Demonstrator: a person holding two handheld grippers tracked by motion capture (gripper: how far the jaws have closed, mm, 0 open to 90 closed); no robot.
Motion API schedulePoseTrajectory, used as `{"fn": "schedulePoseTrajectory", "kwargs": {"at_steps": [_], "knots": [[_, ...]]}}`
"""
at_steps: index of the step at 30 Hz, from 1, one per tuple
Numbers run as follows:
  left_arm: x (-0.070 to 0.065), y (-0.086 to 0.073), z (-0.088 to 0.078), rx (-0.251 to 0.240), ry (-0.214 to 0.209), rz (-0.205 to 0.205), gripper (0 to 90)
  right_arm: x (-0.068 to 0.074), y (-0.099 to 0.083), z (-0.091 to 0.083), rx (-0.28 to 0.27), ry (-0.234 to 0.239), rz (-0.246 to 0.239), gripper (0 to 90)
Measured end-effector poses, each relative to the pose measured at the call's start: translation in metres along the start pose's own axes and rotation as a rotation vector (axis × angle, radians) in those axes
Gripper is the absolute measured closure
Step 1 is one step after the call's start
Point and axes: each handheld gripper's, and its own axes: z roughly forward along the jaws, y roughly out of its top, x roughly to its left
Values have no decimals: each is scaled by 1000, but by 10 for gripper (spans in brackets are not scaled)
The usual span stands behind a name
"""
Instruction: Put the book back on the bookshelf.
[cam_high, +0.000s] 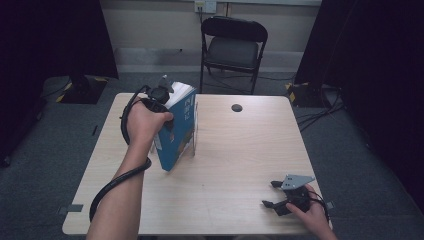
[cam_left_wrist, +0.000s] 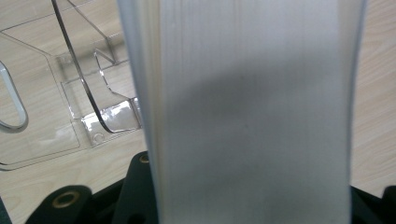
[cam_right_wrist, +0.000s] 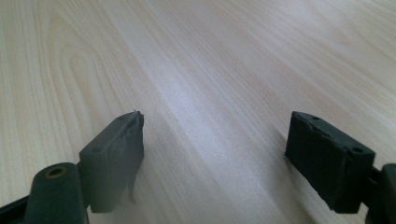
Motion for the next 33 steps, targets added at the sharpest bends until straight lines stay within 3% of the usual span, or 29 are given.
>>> {"fn": "schedulePoseTrajectory", "kwargs": {"at_steps": [2,6,7,8,9,14,18,19,33], "knots": [[0,1,2,-8,1,-13,621,0,0,0,0,0,0,188],[1,5,5,-7,17,10,621,0,0,0,0,0,0,189],[-1,5,6,-11,19,-17,621,0,0,0,0,0,0,188],[-1,6,6,-7,21,-6,621,0,0,0,0,0,0,188],[-2,7,8,-12,13,-32,621,0,0,0,0,0,0,188],[1,9,11,-21,22,-32,621,0,0,0,0,1,-1,188],[0,13,13,-29,18,-61,620,0,0,0,0,1,-1,188],[0,14,13,-24,31,-45,620,0,0,0,0,3,-3,188],[-3,20,25,-57,51,-69,620,0,0,0,-2,3,1,188]]}}
